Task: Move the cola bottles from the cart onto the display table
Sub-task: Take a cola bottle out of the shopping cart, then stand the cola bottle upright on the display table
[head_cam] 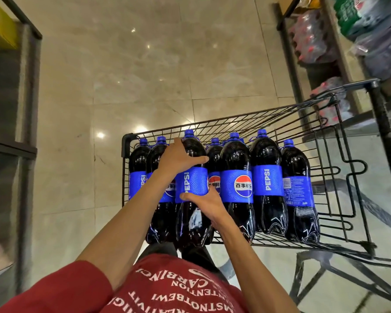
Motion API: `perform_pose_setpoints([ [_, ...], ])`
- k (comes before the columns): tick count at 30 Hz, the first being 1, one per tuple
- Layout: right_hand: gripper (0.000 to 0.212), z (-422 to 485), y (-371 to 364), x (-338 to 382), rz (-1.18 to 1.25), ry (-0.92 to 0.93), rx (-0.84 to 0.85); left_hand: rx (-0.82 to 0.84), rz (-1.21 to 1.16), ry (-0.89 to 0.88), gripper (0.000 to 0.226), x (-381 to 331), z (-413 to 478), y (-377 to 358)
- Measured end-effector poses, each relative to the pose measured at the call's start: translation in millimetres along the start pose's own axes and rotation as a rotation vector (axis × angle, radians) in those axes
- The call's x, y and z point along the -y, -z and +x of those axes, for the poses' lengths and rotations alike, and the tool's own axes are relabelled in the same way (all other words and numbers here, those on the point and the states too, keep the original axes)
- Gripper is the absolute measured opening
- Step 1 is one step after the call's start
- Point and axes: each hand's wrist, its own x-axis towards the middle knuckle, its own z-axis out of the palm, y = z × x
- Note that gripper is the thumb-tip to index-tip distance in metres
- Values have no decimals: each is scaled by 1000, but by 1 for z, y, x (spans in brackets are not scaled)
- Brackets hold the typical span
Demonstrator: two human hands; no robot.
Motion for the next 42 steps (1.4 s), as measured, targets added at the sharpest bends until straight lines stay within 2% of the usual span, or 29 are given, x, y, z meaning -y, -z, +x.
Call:
perform_pose_setpoints([
  [3,40,-10,-3,0,42,6,-7,-23,-73,-25,115,7,-4,-2],
  [8,47,-23,-4,9,17,49,-32,-20,-388,-55,91,6,-24,10],
  [11,47,-29,1,14,-28,77,-21,-7,-523,-64,89,6,-38,20],
  [15,82,-31,4,20,-184,107,-14,-81,-649,-61,84,10,-63,35],
  [20,81,-39,7,37,-352,211,80,-306,-757,-44,87,22,-99,44],
  [22,84,-43,3,43,-424,270,147,-381,-805,-30,94,31,-114,46],
  [27,94,-56,-13,54,-568,415,301,-610,-895,-27,91,46,-157,54],
  [37,96,-101,-70,61,-779,697,547,-1095,-884,-31,90,78,-261,66],
  [42,95,-129,-104,48,-815,842,632,-1266,-848,-83,93,99,-317,67],
])
